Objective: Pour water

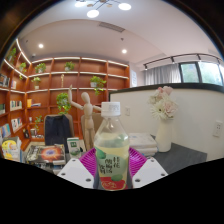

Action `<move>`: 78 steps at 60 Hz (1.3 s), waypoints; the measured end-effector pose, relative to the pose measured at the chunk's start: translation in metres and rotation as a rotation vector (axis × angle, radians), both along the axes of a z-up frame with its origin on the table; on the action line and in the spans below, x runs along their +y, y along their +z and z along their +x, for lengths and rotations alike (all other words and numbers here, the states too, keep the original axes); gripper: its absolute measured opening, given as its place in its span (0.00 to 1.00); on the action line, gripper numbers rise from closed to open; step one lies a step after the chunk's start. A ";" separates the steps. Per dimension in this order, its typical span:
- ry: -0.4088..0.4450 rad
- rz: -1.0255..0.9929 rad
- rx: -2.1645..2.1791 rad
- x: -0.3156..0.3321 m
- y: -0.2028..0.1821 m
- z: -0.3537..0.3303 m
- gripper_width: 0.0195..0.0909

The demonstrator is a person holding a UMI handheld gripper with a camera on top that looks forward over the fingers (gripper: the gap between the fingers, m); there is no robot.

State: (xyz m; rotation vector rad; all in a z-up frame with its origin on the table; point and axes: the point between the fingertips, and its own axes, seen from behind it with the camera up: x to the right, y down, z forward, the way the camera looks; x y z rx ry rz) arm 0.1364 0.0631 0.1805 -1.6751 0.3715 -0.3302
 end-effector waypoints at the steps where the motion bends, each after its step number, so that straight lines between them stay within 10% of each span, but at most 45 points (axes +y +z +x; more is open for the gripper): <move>1: -0.007 -0.004 0.002 0.000 -0.005 0.004 0.26; 32: 0.009 -0.054 0.066 0.014 -0.075 0.019 0.34; 46: 0.011 -0.061 0.092 0.001 -0.080 0.012 0.94; 78: 0.132 -0.127 0.041 -0.168 -0.047 -0.092 0.90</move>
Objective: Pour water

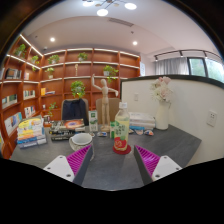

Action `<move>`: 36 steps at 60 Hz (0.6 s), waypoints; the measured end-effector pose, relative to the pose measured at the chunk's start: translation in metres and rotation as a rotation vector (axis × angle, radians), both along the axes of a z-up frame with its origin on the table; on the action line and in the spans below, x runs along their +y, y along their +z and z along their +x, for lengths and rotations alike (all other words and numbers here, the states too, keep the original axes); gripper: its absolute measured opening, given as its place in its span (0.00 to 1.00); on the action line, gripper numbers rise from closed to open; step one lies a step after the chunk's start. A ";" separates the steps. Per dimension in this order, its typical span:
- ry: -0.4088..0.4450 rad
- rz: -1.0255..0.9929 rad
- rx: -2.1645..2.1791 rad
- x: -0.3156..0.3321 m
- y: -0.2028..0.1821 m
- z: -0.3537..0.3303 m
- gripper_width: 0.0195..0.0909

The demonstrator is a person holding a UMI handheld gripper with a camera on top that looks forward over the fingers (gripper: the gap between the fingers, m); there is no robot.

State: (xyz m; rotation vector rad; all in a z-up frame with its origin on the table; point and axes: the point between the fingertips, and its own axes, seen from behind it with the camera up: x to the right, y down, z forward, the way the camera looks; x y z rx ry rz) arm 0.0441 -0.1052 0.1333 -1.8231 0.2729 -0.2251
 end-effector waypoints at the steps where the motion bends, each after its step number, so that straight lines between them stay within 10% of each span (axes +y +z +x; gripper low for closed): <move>1: 0.006 -0.001 -0.003 -0.003 0.001 -0.001 0.91; 36: 0.076 0.040 -0.010 -0.068 0.035 -0.043 0.88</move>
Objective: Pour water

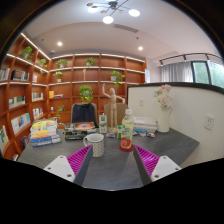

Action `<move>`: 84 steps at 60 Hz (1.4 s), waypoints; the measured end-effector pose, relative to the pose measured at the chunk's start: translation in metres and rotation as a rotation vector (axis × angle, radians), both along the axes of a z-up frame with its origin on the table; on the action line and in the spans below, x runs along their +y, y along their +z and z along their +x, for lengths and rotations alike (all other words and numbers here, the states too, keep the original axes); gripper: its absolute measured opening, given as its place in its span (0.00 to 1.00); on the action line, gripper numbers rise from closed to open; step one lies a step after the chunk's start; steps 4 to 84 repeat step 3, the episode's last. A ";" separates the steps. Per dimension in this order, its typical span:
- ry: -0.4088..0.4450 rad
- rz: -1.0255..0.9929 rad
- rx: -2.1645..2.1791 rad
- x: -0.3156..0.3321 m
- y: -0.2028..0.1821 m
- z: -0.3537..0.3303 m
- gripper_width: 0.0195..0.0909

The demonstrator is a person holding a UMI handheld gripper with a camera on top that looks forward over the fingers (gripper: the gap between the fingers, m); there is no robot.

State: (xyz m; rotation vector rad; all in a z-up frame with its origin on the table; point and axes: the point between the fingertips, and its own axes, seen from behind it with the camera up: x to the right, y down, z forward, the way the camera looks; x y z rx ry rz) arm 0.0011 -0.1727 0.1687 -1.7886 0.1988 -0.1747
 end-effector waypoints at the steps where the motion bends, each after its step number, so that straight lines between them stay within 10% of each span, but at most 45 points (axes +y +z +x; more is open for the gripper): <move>1: -0.001 -0.001 -0.002 0.000 0.000 0.000 0.88; 84: -0.005 -0.004 -0.005 -0.001 -0.001 0.001 0.88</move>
